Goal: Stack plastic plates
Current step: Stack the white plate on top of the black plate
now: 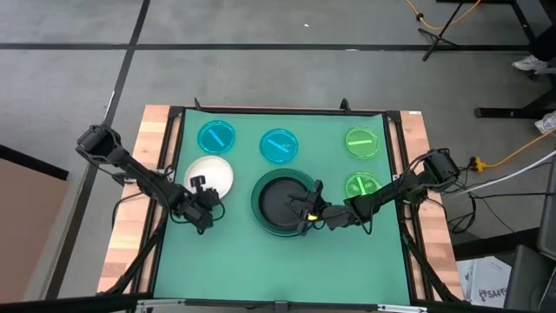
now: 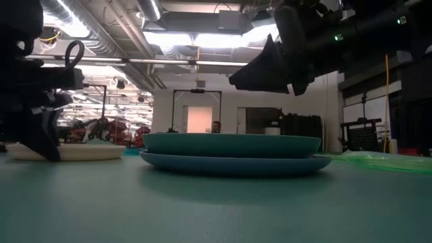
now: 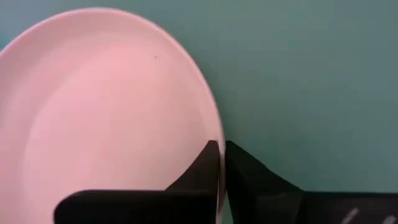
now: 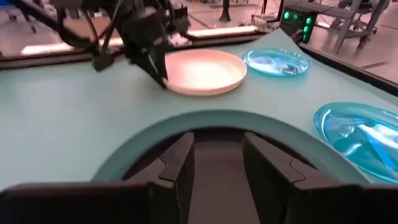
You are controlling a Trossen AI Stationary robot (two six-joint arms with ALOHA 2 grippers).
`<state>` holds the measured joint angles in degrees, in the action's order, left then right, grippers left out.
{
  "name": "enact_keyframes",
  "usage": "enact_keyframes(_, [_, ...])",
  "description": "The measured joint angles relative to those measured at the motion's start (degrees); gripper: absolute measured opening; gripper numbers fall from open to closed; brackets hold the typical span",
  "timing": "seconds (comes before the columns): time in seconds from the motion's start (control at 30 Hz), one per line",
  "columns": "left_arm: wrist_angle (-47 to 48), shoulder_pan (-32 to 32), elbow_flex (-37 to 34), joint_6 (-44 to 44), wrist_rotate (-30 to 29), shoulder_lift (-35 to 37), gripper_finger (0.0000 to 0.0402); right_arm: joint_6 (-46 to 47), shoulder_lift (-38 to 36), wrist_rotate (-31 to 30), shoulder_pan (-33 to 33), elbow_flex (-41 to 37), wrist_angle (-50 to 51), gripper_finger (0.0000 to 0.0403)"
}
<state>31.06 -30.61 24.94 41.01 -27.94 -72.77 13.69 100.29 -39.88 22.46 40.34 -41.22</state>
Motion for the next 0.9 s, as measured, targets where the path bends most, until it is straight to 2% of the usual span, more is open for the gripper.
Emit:
enact_keyframes(0.2, [1.61,-0.02,4.50,-5.43,0.34,-0.04,0.0008,-0.03,-0.10,1.58,0.02,0.00,0.65,0.0127])
enact_keyframes(0.3, [2.96,-0.02,7.26,-5.81,-3.44,-0.04,0.0006,0.08,-0.78,2.61,0.78,0.00,0.57,0.0127])
enact_keyframes(0.47, [2.46,-0.02,12.91,-11.57,-7.88,-0.02,0.0006,1.12,-1.36,1.97,3.28,0.00,1.31,0.0127])
enact_keyframes(0.63, [-6.27,0.21,15.97,-25.15,-10.16,-0.30,0.0006,2.60,-1.81,-0.15,8.15,0.02,2.84,0.0127])
enact_keyframes(0.77, [-16.86,2.20,17.53,-35.50,-7.13,-3.01,0.0006,5.43,-1.81,-4.62,12.36,0.02,3.55,0.0127])
enact_keyframes(0.9, [-21.57,4.63,20.11,-39.81,-1.59,-9.05,0.0006,7.50,-1.91,-9.03,17.42,0.00,3.88,0.0127])
